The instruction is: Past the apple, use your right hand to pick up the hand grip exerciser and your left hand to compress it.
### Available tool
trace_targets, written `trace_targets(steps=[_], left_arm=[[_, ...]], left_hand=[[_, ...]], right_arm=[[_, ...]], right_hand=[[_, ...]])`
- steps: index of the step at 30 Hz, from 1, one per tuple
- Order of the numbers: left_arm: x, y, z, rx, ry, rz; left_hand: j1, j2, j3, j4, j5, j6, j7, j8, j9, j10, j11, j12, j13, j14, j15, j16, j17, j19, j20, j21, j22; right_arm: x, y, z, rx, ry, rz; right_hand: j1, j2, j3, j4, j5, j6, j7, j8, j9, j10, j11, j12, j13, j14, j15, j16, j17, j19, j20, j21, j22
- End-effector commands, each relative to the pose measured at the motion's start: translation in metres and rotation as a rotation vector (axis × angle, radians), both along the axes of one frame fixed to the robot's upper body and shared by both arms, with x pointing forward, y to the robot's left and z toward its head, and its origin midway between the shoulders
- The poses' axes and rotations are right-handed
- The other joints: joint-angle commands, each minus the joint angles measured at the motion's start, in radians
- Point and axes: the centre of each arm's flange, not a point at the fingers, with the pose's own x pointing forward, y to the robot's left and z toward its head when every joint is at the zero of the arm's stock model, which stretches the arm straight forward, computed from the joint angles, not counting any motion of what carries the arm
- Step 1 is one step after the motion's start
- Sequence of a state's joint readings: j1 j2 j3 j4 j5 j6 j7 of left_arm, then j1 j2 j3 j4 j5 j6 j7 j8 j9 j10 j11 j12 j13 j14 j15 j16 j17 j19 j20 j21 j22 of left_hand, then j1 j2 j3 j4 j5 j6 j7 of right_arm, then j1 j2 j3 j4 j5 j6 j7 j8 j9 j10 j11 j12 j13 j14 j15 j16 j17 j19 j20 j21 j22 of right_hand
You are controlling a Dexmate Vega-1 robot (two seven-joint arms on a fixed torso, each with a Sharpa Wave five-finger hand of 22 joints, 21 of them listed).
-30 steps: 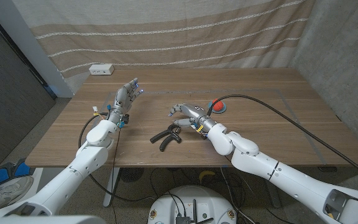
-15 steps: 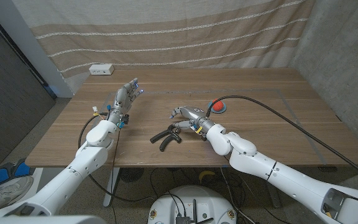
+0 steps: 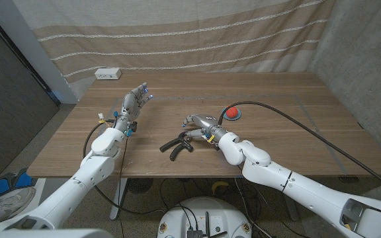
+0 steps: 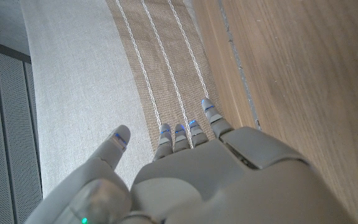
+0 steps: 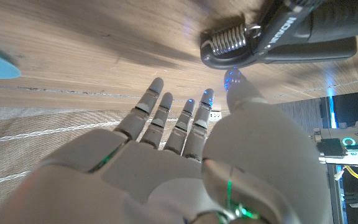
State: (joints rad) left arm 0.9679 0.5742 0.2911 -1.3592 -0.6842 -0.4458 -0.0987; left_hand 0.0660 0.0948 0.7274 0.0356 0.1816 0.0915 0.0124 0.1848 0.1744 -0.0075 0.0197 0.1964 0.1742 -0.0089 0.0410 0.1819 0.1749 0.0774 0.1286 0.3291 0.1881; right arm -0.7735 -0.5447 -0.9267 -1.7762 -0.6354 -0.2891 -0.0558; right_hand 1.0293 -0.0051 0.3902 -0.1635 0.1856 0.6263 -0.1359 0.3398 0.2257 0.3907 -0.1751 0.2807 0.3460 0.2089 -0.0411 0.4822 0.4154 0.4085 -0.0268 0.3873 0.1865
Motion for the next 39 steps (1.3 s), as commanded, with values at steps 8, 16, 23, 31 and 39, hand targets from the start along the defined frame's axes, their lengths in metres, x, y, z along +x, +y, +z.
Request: trace_targets(steps=[8, 16, 23, 31, 39], left_arm=[[-0.001, 0.001, 0.001, -0.014, -0.013, -0.026], [-0.001, 0.000, 0.001, -0.027, -0.020, -0.048], [-0.003, 0.000, 0.001, -0.035, -0.030, -0.060], [-0.006, 0.001, -0.001, -0.058, -0.031, -0.066], [-0.008, 0.002, -0.002, -0.064, -0.035, -0.064]], left_hand=[[-0.012, 0.056, 0.004, 0.010, 0.007, 0.006, -0.003, 0.001, 0.004, 0.005, 0.004, -0.003, 0.004, 0.009, 0.002, 0.002, 0.002, 0.006, 0.005, -0.002, 0.003], [-0.015, 0.056, 0.004, 0.013, 0.007, 0.009, -0.004, 0.002, 0.004, 0.004, 0.002, -0.003, 0.004, 0.011, 0.001, 0.003, 0.002, 0.009, 0.005, -0.002, 0.004], [-0.018, 0.055, 0.004, 0.016, 0.007, 0.014, -0.005, 0.003, 0.004, 0.006, 0.000, -0.003, 0.004, 0.013, 0.000, 0.003, 0.002, 0.012, 0.006, -0.002, 0.004], [-0.019, 0.055, 0.004, 0.017, 0.008, 0.019, -0.005, 0.004, 0.004, 0.010, 0.002, -0.001, 0.004, 0.013, 0.000, 0.003, 0.002, 0.014, 0.006, -0.002, 0.004], [-0.020, 0.054, 0.005, 0.018, 0.008, 0.022, -0.006, 0.004, 0.004, 0.009, 0.002, -0.002, 0.004, 0.014, -0.001, 0.002, 0.001, 0.014, 0.006, -0.003, 0.004]], right_arm=[[0.008, 0.002, -0.008, -0.047, 0.000, -0.031], [0.013, 0.000, -0.011, -0.059, -0.020, -0.073], [0.020, -0.004, -0.013, -0.058, -0.037, -0.105], [0.025, -0.008, -0.013, -0.091, -0.033, -0.171], [0.031, -0.008, -0.008, -0.185, 0.017, -0.235]], right_hand=[[0.011, 0.002, -0.013, 0.001, -0.003, -0.016, 0.005, -0.003, 0.012, -0.017, 0.000, -0.007, 0.010, -0.003, -0.166, -0.001, 0.005, -0.010, 0.007, -0.008, 0.003], [0.031, 0.011, -0.014, -0.003, -0.001, -0.037, 0.000, -0.003, 0.020, -0.030, -0.011, -0.012, 0.016, -0.001, -0.173, 0.002, 0.009, -0.017, 0.002, -0.012, 0.002], [0.040, 0.016, -0.021, 0.000, -0.002, -0.023, -0.002, 0.013, 0.029, -0.018, -0.015, -0.006, 0.024, 0.016, -0.171, 0.013, 0.016, -0.021, 0.003, -0.014, 0.002], [0.027, 0.012, -0.051, 0.011, -0.009, 0.042, -0.006, 0.062, 0.047, 0.011, -0.019, 0.010, 0.045, 0.031, -0.166, 0.033, 0.034, -0.021, 0.010, -0.016, 0.002], [-0.034, -0.009, -0.095, 0.032, -0.007, 0.101, 0.011, 0.096, 0.046, -0.005, 0.000, 0.007, 0.065, 0.004, -0.156, 0.028, 0.045, -0.036, 0.030, -0.025, 0.002]])
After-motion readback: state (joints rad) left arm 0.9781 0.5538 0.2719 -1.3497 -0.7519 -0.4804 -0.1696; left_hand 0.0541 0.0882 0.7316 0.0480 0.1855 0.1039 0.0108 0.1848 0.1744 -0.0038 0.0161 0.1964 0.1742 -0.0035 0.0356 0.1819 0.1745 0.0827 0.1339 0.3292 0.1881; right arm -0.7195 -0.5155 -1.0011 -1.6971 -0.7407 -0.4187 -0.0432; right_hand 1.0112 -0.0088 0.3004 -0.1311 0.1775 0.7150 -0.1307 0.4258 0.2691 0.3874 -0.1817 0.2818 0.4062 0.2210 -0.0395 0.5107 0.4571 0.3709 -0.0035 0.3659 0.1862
